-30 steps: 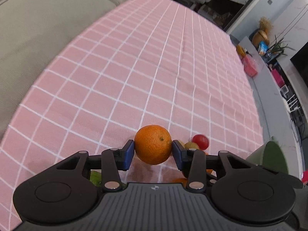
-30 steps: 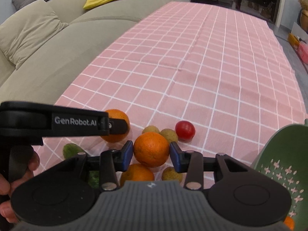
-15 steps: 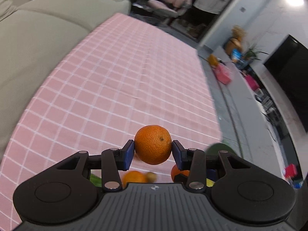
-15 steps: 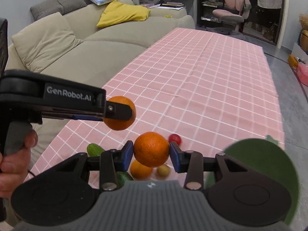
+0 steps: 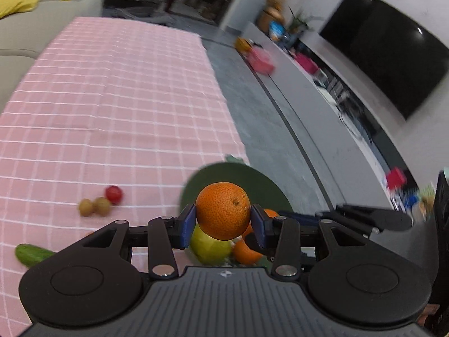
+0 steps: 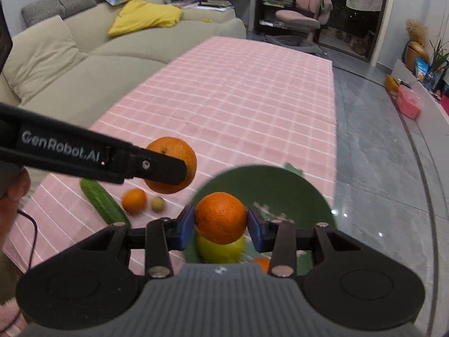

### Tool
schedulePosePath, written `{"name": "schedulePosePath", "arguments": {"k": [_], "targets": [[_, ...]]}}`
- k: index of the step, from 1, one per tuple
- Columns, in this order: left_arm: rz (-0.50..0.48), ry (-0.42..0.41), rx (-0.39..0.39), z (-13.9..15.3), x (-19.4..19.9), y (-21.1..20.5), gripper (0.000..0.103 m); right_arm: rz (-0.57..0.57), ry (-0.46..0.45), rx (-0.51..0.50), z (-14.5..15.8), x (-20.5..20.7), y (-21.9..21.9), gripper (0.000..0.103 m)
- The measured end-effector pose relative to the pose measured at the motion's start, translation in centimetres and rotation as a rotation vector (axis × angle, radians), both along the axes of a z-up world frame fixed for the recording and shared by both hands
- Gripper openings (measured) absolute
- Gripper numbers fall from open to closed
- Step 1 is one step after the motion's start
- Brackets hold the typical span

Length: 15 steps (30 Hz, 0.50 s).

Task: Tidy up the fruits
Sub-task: 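Lower both held oranges into the green colander and open both tools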

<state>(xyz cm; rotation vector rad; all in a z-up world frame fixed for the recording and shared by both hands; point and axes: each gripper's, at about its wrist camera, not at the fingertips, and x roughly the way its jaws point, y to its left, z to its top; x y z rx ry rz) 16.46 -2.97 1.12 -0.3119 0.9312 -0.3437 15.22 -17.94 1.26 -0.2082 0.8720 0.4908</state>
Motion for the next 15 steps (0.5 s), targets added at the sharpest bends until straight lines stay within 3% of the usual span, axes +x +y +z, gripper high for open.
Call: {"name": "schedulePosePath", "arguments": {"k": [7,15], "targets": [[-0.095,0.074,0.11,-3.5,2.2,-3.8,0.048,0.006,0.046,-0.089,-2.7,2.1,-2.2,0.038],[-0.146,0.107,0.221,-6.1,3.9,-5.0,0.048,0.045,0.07,-0.179,-5.9,4.6,-2.4,0.038]]}}
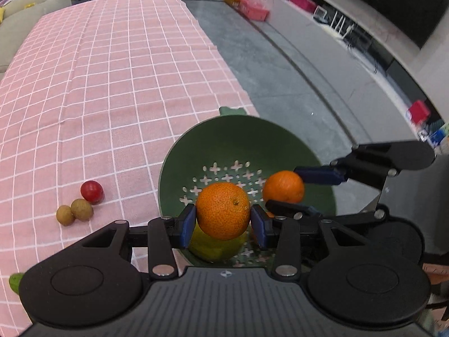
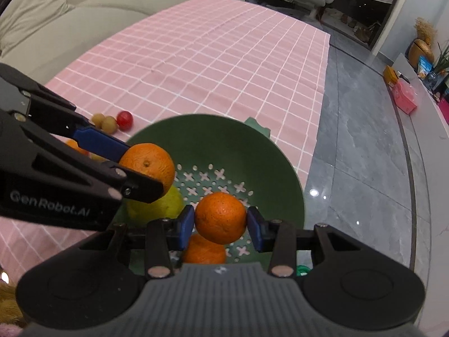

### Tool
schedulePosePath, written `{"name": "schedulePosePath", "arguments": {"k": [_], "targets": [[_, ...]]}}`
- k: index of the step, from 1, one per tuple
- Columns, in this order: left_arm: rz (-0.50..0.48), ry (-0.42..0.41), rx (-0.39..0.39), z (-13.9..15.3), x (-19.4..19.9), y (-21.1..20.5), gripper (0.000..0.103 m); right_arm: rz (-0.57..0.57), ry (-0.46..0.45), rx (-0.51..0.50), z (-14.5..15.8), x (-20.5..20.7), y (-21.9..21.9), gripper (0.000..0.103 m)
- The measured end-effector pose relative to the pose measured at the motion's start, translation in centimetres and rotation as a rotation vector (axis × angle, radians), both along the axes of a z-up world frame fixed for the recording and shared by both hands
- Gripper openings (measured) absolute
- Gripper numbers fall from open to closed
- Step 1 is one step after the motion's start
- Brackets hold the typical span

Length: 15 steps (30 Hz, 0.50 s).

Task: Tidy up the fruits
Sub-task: 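Lower both held oranges into the green colander and open both tools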

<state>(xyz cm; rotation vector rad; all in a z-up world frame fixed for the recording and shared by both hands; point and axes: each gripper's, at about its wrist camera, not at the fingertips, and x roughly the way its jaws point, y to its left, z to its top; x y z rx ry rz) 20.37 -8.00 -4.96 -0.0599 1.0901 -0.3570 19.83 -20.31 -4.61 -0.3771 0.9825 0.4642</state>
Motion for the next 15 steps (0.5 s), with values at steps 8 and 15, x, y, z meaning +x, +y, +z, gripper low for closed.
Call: {"name": "schedulePosePath", "arguments": {"k": [8,15], "targets": [[-0.031,-0.006,0.001,-0.5,1.1,-0.2,0.048,0.042,0.014,-0.049,-1.7,1.6,0.9,0.038],[-0.046,-0.012,-0.064,-1.1,1.7,-0.5,0.049,0.051,0.06,-0.067,-3.2,2.3,1.0,0.038]]}}
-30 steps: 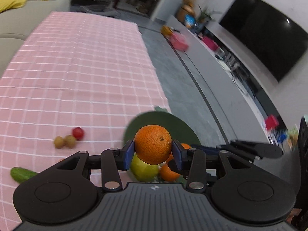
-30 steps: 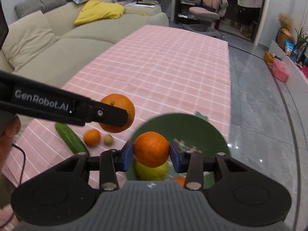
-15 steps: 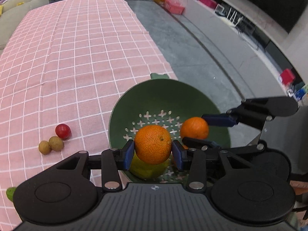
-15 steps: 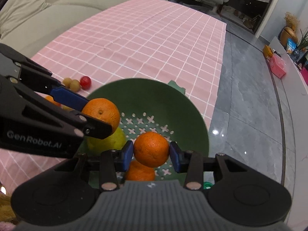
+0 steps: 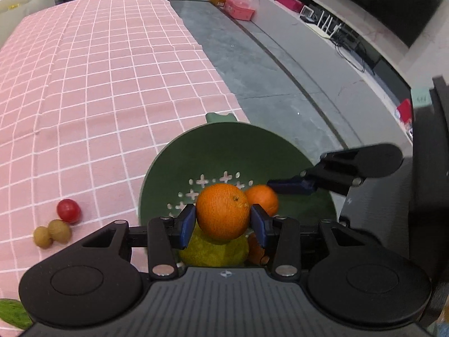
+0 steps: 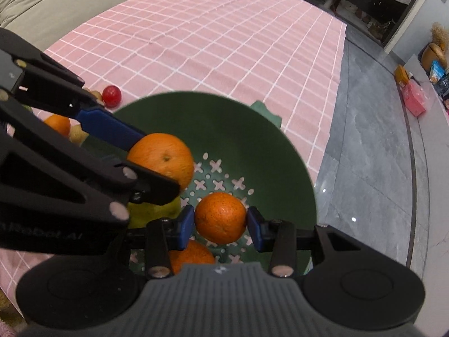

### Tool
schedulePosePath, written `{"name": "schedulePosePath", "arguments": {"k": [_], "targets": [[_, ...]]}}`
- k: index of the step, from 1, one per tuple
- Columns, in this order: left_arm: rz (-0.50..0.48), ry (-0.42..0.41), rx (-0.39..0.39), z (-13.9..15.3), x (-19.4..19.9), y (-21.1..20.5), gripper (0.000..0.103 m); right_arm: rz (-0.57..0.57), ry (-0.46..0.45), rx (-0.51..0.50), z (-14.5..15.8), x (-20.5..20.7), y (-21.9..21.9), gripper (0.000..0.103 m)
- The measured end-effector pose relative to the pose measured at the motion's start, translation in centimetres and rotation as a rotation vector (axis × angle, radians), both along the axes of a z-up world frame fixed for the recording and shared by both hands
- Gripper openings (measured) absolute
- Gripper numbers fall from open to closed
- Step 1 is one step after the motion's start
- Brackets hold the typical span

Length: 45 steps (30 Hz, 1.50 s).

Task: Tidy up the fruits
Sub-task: 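Lower both held oranges into the green colander and open both tools, then move both tools back over the cucumber and remaining fruit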

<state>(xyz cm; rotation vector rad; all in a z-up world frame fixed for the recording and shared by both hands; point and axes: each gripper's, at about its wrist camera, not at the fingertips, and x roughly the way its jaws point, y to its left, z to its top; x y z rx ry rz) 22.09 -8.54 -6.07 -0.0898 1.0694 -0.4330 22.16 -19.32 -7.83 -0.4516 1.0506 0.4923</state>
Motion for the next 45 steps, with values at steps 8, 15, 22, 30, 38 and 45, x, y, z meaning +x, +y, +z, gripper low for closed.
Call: {"name": "schedulePosePath", "arguments": {"k": [8,15,22,30,38,45], "targets": [[-0.004,0.04,-0.067,-1.0,0.3,-0.4,0.051,-0.004,0.028,0.009,-0.5,0.0,-0.4,0.039],[0.001,0.048,-0.041,-1.3,-0.1,-0.5,0.054,0.0,0.037,0.007,-0.1,-0.1,-0.4,0.039],[0.009,0.013,-0.023,0.3,-1.3,0.0,0.059,0.012,0.003,-0.003,1.1,-1.0,0.1,0.053],[0.057,-0.074,0.004,4.2,-3.2,1.7,0.062,-0.058,-0.093,0.049,4.4,-2.9,0.9,0.071],[0.193,-0.118,0.057,6.8,-5.4,5.9,0.062,-0.115,-0.157,0.198,7.5,-6.0,3.1,0.075],[0.313,-0.126,0.106,7.4,-7.8,9.5,0.062,-0.091,-0.182,0.273,8.8,-8.2,6.4,0.077]]}}
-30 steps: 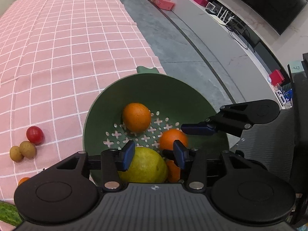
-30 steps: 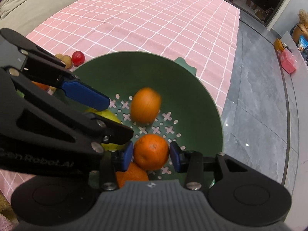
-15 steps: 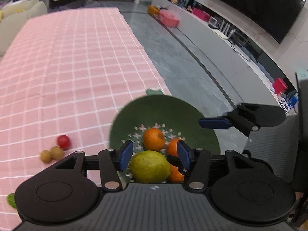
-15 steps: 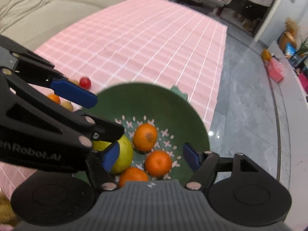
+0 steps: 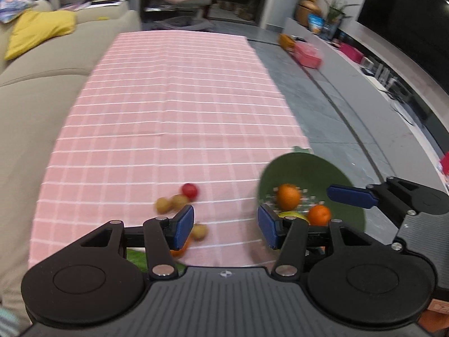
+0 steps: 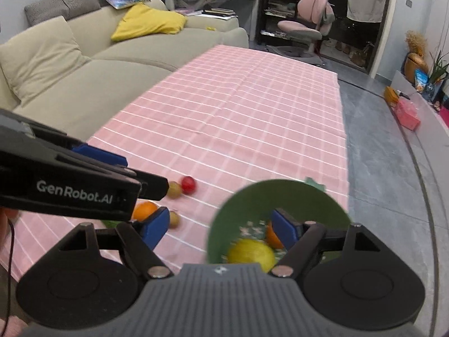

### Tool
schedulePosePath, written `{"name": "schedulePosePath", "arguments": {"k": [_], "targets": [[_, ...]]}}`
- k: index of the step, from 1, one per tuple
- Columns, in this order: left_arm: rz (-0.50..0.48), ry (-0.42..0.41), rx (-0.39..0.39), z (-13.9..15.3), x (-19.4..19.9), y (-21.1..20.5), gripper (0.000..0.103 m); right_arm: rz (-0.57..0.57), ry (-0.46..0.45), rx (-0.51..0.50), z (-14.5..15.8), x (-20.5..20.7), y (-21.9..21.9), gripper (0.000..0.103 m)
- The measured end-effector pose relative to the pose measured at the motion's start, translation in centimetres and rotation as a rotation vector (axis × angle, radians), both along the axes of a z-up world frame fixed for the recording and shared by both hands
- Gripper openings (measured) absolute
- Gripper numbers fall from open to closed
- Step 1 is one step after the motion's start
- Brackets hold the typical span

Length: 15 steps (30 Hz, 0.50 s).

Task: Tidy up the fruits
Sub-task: 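Move both tools back over the cucumber and remaining fruit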

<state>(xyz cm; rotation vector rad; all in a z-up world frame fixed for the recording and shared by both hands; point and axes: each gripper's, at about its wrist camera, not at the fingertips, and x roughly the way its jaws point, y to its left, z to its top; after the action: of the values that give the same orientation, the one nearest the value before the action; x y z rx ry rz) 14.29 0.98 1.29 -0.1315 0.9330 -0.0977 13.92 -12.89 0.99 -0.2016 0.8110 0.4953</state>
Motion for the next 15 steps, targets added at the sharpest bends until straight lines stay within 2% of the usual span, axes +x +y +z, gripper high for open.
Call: {"name": "schedulePosePath", "arguments": {"k": [6,9,15], "targets": [[0.105,0.025,0.01,-0.2,-2.0,3.2,0.062,0.032,-0.004,0.026,0.1,-1.6,2.7,0.077],[0.197,0.062,0.006,-1.1,-2.8,5.2,0.062,0.055,-0.004,0.027,-0.3,-2.0,4.1,0.077],[0.363,0.161,-0.056,-3.6,-4.0,8.9,0.062,0.125,0.002,-0.009,-1.6,-2.9,7.4,0.077]]}}
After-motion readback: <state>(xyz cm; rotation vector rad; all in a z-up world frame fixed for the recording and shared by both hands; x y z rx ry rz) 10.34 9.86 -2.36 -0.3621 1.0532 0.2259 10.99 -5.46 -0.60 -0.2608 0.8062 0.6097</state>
